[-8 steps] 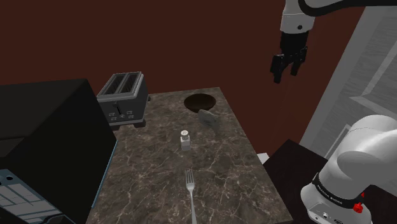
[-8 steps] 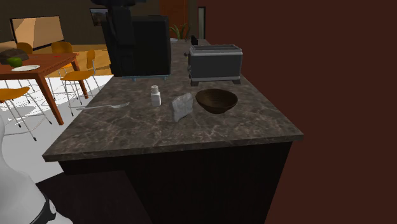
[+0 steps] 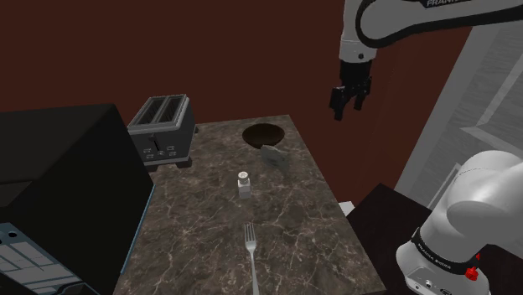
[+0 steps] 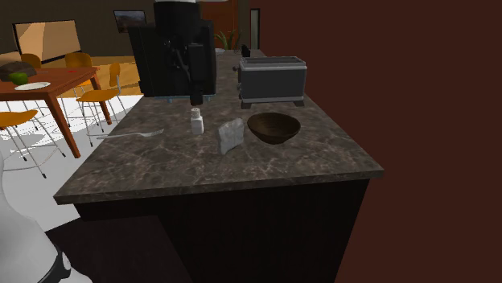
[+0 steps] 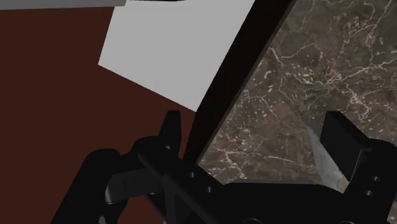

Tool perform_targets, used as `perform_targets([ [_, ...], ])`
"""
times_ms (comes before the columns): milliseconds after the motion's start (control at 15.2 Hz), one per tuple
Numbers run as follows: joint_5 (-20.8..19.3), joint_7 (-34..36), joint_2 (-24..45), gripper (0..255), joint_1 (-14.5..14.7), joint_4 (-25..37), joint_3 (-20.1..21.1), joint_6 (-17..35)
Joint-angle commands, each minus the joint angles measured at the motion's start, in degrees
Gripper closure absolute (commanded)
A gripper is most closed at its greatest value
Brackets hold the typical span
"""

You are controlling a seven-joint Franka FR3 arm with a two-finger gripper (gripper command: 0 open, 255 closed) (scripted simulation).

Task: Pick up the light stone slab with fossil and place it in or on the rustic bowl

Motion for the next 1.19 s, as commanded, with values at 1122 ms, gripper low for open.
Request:
perform_targets([
  [1122,4.0,-4.8,34.3,0,7.3,12.1,4.4,25.4],
])
